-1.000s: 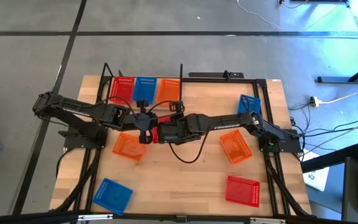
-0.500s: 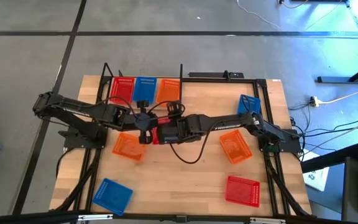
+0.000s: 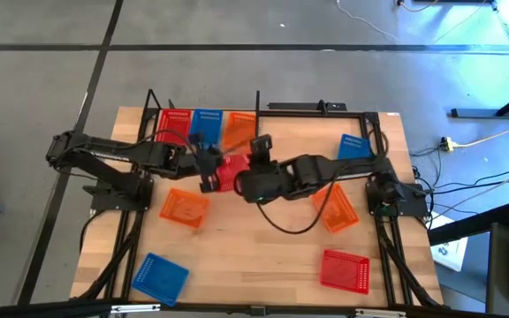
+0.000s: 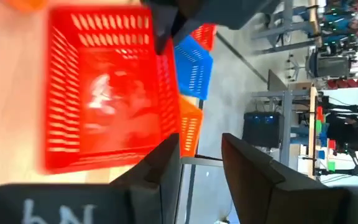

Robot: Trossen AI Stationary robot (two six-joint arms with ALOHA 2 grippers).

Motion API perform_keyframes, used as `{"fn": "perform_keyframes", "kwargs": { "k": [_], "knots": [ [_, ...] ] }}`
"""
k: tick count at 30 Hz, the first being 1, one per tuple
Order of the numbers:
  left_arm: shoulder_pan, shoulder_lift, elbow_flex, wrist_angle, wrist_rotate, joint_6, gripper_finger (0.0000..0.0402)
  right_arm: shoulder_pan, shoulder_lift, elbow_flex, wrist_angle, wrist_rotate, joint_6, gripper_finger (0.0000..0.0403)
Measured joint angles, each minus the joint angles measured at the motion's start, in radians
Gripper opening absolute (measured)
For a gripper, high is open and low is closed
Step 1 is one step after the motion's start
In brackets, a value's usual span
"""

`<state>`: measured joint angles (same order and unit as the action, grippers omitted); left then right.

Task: Stack baskets on shelf by color
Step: Stack the left red bin on the red bin on the shelf

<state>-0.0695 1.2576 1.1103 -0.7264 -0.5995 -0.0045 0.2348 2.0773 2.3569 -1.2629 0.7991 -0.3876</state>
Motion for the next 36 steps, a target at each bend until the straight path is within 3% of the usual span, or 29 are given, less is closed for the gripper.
{"fn": "perform_keyframes", "kwargs": {
  "k": [11,16,22,30,36],
  "knots": [
    [0.189,-0.179,0.0,-0.006,-0.251,-0.275,0.0,-0.007,-0.159,0.0,0.016,-0.005,-0.003,0.0122],
    [0.361,-0.232,0.0,-0.114,-0.245,-0.456,0.0,-0.034,-0.221,0.0,0.014,-0.007,-0.007,0.0122],
    [0.548,-0.244,0.0,-0.392,-0.132,-0.687,0.0,-0.076,-0.284,0.0,0.014,-0.014,-0.007,0.0122],
    [0.65,-0.206,0.0,-0.453,-0.109,-0.734,0.0,-0.145,-0.307,0.0,0.002,-0.136,-0.007,0.0122],
    [0.696,-0.14,0.0,-0.499,-0.063,-0.723,0.0,-0.189,-0.306,-0.001,-0.004,-0.147,-0.007,0.0122]
  ]
}}
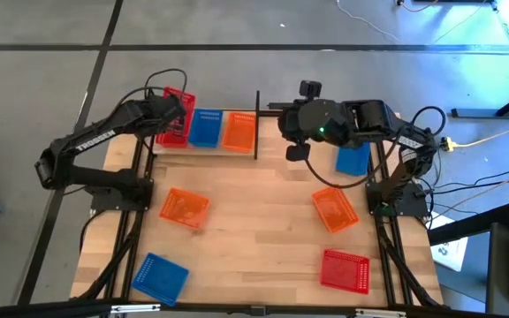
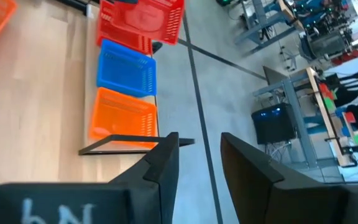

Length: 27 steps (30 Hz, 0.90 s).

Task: Stack baskets on shelf by color
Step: Stack the left red bin on the red bin on the shelf

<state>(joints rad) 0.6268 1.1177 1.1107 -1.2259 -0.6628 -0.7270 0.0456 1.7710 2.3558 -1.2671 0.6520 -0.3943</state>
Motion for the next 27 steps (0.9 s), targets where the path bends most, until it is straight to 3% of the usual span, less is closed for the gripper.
{"fn": "perform_keyframes", "kwargs": {
  "k": [7,13,27],
  "knots": [
    [0.057,0.088,0.0,-0.025,0.006,0.004,0.0,-0.032,0.0,0.0,-0.006,-0.001,0.0,0.0122],
    [0.097,0.134,0.0,-0.022,0.074,0.03,0.0,-0.043,0.0,0.0,-0.032,-0.003,0.0,0.0122],
    [0.125,0.203,0.0,-0.019,0.133,0.058,0.0,-0.044,0.0,0.0,-0.045,-0.002,-0.002,0.0122]
  ]
}}
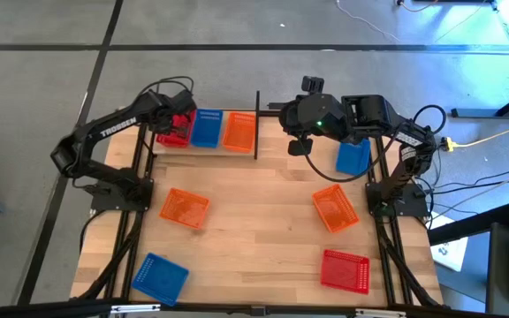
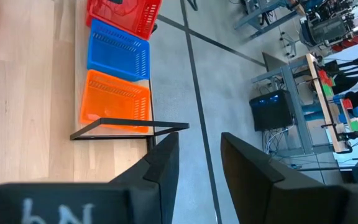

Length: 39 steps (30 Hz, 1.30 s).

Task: Stack baskets on shelf by color
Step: Stack the left red bin on the red bin on the shelf

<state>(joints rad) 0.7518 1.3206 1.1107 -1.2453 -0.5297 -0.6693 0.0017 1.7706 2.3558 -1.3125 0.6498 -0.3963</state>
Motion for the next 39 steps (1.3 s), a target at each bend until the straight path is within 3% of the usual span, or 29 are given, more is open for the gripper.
{"fn": "perform_keyframes", "kwargs": {
  "k": [15,23,29,39],
  "knots": [
    [0.009,0.021,0.0,0.006,-0.01,0.051,0.0001,0.0,0.0,0.0,-0.002,0.0,-0.003,0.0122],
    [0.017,0.021,0.0,0.019,-0.047,0.032,0.0034,0.0,0.0,0.0,-0.002,0.0,-0.005,0.0122],
    [0.005,0.017,0.0,0.03,-0.032,0.028,0.0037,0.0,0.0,0.0,-0.002,0.0,-0.005,0.0122],
    [-0.042,-0.128,0.0,0.085,-0.036,0.024,0.0039,0.0,0.0,0.0,0.002,0.0,-0.005,0.0122]
  ]
}}
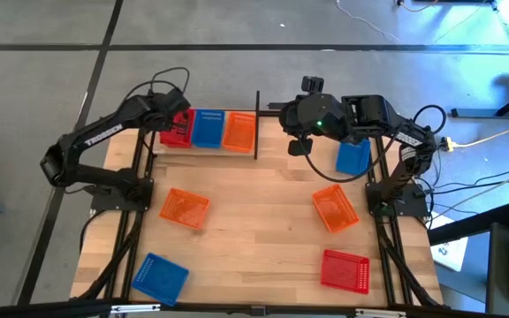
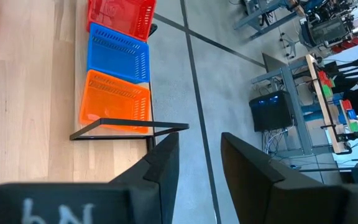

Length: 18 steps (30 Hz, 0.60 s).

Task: Stack baskets on shelf by color
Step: Stack the left red bin on the red bin on the shelf

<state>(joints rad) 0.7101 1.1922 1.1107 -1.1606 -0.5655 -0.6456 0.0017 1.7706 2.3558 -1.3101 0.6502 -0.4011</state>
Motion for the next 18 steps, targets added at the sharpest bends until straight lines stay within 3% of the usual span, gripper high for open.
{"fn": "perform_keyframes", "kwargs": {
  "k": [9,13,18],
  "knots": [
    [0.029,-0.012,0.0,0.048,-0.018,0.019,0.0036,0.0,0.0,0.0,0.004,0.0,0.002,0.0122],
    [0.033,0.017,0.0,0.05,-0.011,-0.001,0.0007,0.0,0.0,0.0,0.004,0.0,0.002,0.0122],
    [0.058,0.032,0.0,0.051,-0.016,0.024,0.0002,0.0,0.0,0.0,0.004,0.0,0.002,0.0122]
  ]
}}
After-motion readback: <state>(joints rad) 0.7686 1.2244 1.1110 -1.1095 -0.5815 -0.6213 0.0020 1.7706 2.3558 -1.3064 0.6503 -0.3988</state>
